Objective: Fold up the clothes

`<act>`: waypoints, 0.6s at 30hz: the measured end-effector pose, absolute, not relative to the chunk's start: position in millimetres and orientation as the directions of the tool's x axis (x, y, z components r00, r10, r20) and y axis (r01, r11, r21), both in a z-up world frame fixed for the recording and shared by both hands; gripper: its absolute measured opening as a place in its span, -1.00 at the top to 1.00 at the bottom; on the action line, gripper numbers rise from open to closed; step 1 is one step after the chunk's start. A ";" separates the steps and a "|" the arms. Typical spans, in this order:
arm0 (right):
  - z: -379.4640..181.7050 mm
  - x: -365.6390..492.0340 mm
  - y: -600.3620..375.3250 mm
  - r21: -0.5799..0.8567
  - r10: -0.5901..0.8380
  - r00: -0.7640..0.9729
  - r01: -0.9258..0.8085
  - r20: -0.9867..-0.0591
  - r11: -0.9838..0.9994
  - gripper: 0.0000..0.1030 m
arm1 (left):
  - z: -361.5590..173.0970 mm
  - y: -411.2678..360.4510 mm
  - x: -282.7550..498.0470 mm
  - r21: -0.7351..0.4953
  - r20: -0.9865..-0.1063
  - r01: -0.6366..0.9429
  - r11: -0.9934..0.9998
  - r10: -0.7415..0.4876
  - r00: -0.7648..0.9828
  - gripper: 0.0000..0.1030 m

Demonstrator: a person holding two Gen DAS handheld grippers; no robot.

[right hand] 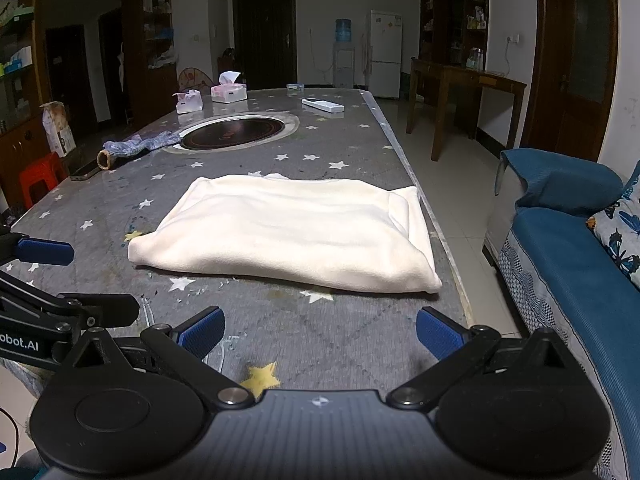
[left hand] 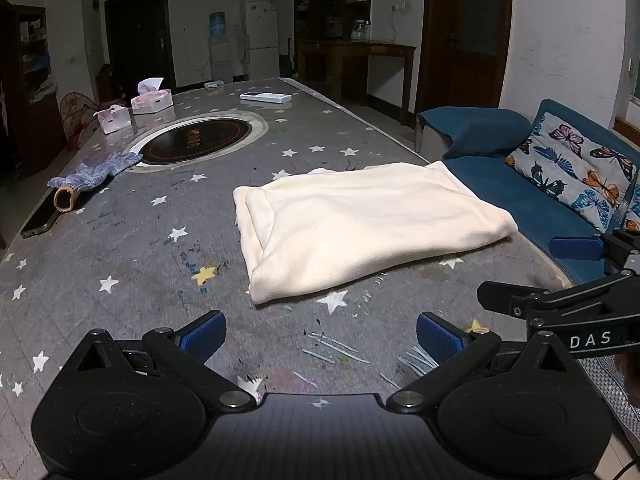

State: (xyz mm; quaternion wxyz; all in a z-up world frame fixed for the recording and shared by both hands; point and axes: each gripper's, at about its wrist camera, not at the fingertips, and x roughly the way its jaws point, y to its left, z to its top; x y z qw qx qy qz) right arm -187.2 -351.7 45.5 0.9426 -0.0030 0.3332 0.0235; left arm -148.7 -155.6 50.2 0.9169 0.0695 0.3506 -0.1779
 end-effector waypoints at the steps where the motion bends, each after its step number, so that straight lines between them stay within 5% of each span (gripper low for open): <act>1: 45.5 -186.2 -351.9 0.010 0.042 0.776 -0.047 -0.629 0.999 -1.00 | 49.9 -155.9 -147.4 0.004 -0.669 0.376 0.927 -0.277 0.690 -1.00; 18: 43.4 -164.9 -353.5 0.012 0.045 0.757 -0.049 -0.651 0.999 -1.00 | 48.9 -160.4 -128.9 0.005 -0.686 0.378 0.926 -0.272 0.675 -1.00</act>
